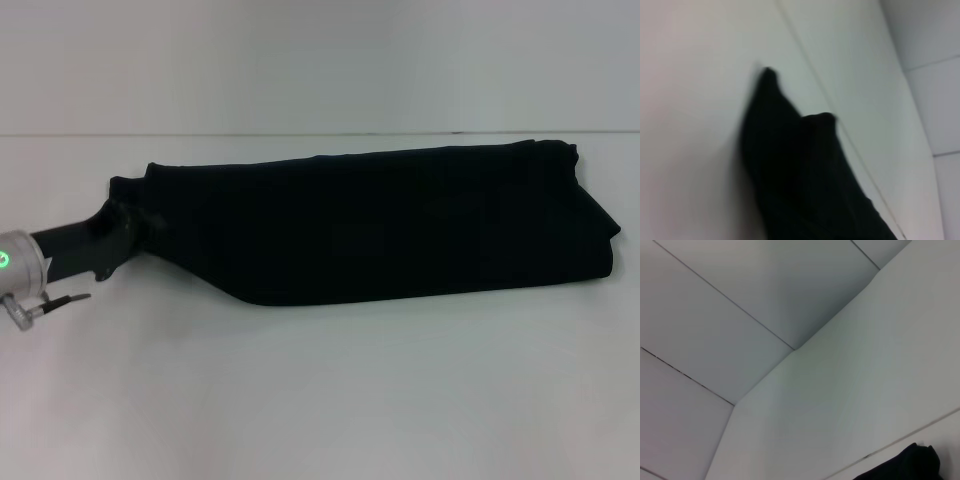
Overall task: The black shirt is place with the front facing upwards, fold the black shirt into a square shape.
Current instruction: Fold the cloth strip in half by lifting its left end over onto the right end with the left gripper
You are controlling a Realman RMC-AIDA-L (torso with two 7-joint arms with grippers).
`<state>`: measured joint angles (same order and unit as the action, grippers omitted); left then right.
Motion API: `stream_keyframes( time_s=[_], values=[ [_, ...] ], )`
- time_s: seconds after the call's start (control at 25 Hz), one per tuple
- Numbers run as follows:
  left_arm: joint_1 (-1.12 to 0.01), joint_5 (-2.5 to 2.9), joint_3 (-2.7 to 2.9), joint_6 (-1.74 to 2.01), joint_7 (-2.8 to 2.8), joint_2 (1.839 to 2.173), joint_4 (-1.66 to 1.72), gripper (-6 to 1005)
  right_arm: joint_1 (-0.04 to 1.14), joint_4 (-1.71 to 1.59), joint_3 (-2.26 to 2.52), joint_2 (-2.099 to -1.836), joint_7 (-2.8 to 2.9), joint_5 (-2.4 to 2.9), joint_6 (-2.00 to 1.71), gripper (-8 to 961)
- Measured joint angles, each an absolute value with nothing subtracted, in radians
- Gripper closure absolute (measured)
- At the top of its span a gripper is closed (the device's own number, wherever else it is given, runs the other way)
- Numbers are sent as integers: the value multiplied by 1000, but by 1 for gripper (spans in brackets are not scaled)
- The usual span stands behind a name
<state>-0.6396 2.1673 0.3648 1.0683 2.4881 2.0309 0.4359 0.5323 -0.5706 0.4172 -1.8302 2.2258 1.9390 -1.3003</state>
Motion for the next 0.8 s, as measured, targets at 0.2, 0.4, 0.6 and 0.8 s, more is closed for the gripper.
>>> stream_keyframes(
  time_s=[0.2,0.4,0.6,0.8],
  values=[
    [-654,2168,366,1076,2447,2031,481,855,531,-571,416,-1830,2226,1939,-1296,97],
    [-626,2173,364,996,2447,2028,515,921,531,-571,416,-1831,2228,1939,-1293,97],
    [-580,2173,356,939,2419,2027,547,923,534,-570,416,-1836,2246,1940,-1294,96],
    [-539,2168,326,933,2364,2032,569,925,530,-568,416,-1844,2264,1940,-1294,96]
  ],
)
